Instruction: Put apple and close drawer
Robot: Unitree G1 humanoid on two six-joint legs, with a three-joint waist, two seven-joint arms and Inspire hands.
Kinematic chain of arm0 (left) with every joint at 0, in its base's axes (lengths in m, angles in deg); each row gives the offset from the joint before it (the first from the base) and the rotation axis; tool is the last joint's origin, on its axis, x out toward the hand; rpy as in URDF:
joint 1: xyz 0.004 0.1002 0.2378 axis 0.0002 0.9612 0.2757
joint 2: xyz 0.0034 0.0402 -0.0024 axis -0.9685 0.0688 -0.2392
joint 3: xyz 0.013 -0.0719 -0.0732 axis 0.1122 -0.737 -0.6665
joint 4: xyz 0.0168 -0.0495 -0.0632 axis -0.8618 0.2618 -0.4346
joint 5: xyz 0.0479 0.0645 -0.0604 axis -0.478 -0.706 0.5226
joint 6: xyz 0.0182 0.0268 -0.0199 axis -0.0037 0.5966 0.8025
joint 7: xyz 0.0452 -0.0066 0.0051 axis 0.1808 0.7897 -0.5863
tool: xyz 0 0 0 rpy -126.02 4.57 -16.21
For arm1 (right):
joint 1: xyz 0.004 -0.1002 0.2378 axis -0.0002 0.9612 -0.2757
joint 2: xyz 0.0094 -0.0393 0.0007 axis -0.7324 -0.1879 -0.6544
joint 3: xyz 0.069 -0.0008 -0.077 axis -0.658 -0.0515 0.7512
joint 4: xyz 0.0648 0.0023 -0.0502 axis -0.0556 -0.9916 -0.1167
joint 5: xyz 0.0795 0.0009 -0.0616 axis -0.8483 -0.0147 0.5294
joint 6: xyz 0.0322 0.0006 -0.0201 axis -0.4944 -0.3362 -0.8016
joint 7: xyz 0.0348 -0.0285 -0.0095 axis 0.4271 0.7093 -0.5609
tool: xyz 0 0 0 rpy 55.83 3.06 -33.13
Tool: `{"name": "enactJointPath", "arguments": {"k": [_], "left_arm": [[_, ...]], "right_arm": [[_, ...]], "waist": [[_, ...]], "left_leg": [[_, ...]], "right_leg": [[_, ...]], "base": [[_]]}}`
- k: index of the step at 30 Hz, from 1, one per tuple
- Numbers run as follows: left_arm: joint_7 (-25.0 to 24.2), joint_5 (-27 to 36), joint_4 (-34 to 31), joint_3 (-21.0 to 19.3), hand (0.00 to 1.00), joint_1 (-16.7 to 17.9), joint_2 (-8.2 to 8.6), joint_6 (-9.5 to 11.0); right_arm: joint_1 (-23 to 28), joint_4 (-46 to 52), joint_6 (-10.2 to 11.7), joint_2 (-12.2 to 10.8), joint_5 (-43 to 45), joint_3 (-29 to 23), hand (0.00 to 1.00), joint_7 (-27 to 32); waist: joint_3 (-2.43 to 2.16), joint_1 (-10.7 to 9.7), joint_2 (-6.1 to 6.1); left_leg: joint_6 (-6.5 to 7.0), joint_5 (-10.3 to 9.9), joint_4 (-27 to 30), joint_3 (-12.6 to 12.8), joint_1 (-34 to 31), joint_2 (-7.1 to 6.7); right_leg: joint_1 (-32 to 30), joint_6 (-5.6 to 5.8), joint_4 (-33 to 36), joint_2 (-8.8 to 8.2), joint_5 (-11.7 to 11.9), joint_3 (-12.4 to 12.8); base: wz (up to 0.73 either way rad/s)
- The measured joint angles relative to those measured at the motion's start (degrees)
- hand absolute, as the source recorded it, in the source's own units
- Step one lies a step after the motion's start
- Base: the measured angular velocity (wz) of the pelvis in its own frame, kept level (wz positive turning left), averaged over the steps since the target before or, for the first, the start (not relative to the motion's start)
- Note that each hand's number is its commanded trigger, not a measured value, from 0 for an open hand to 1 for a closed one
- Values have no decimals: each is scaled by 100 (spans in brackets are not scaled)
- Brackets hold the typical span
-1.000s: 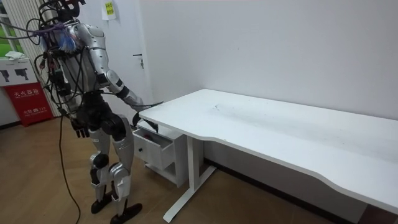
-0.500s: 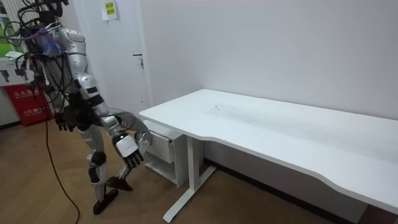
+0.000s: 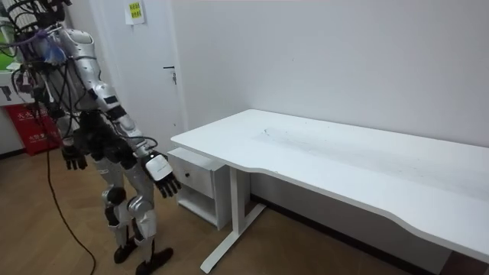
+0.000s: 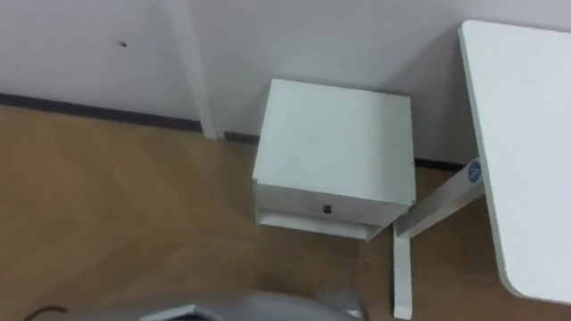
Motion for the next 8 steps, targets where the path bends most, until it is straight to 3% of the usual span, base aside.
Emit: {"name": "enactJointPath", "arguments": {"k": [3,8], "left_arm": [[2,-8,-1,0,0,-26,145,12],[-11,-13,-16,-47,0,-41,250,74]], "right_arm": [[-57,125,207,-97,-1,13,0,-80],[-103,148,308,-389,21,22,0,-336]], "waist": [[-13,80,-1],[-18,89,101]], "left_leg": [[2,1,-184,-4,225,29],[165,88,-175,-23,228,113]], "right_leg": [[311,-24,-320,99,-10,31],[322,-43,-320,198,-203,-4]], "base": [[-11],[-8]]}}
